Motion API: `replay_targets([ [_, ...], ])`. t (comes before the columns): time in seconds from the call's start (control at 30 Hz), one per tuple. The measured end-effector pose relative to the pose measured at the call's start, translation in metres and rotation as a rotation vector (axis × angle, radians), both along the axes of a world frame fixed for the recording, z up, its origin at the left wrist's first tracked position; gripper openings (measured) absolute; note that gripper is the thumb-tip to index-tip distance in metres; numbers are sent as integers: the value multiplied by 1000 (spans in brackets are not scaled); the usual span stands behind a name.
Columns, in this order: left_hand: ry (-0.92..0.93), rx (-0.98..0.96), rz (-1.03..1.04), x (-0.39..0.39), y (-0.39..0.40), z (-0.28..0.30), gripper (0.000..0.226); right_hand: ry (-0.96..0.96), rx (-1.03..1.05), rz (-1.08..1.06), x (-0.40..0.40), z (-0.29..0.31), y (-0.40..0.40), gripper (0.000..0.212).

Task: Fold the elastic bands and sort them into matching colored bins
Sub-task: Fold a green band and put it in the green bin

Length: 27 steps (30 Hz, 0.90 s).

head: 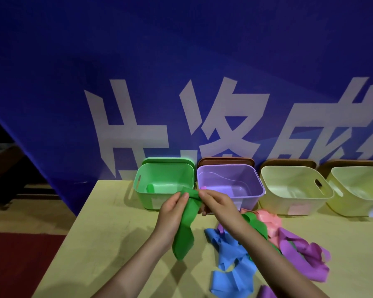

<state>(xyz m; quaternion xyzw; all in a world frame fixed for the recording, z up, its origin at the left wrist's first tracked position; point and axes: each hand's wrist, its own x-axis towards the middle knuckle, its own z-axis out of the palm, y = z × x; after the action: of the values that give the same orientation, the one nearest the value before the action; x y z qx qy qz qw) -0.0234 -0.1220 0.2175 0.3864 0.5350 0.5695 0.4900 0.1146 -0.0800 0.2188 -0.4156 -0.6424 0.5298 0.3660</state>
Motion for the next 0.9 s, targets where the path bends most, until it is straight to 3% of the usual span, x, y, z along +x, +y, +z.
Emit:
replay_targets([
  [0.27,216,21,-39,4,3,-8,21,134,-92,-100,0,-3,-2,14],
  [0.5,11,-34,36,13,0,-6,18,264,-190,-180,-3,-9,1,13],
  [0.9,197,31,143,22,16,-17,31,294,-283,-248,-8,-18,10,13],
])
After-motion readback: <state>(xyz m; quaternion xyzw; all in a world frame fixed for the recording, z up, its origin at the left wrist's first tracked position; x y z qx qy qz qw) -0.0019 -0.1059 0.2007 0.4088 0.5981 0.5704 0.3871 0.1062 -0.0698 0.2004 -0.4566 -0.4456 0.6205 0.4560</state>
